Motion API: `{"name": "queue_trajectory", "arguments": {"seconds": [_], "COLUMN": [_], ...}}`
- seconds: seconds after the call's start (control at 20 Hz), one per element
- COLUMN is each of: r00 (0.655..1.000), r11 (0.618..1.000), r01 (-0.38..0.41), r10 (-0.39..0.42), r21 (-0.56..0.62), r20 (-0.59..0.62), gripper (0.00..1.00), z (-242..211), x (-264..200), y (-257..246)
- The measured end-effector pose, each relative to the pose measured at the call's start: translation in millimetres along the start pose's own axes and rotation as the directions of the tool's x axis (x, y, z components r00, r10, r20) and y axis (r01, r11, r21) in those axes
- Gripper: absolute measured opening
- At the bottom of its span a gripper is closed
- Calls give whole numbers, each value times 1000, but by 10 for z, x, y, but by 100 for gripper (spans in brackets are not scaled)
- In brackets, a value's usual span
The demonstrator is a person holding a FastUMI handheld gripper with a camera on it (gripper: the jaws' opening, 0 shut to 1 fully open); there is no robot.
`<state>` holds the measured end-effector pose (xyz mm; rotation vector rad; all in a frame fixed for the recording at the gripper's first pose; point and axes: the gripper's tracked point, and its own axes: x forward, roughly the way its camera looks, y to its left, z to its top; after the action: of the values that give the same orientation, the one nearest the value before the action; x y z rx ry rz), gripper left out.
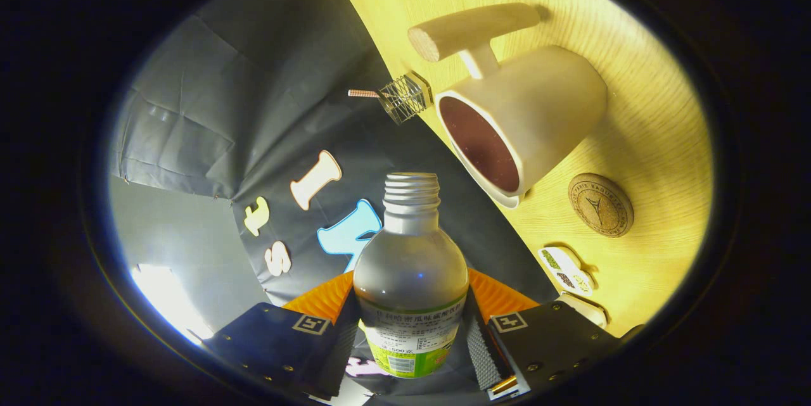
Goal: Take the bottle from table, then pour the juice into the cup, finally place the bottle on the coaster
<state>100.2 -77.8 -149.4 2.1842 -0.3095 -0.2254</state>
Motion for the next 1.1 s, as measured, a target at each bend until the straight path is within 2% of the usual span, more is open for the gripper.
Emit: {"name": "queue_trajectory", "arguments": {"seconds": [0.3,0.45,0.6,0.9,1.0,1.1], "r00": [999,997,994,988,986,983], "r11": [998,981,944,817,755,670], "r01": [17,34,37,-7,-11,-5], "r10": [-18,-47,-68,-84,-101,-134], "r21": [-60,-193,-329,-577,-655,-742], "r20": [-26,-60,-83,-130,-133,-128], "gripper": [77,77,77,77,77,77], "z": [-43,-98,-134,-83,-69,-85], "x": [42,34,31,14,15,11], "y": [-107,-214,-248,-234,-247,-292]}}
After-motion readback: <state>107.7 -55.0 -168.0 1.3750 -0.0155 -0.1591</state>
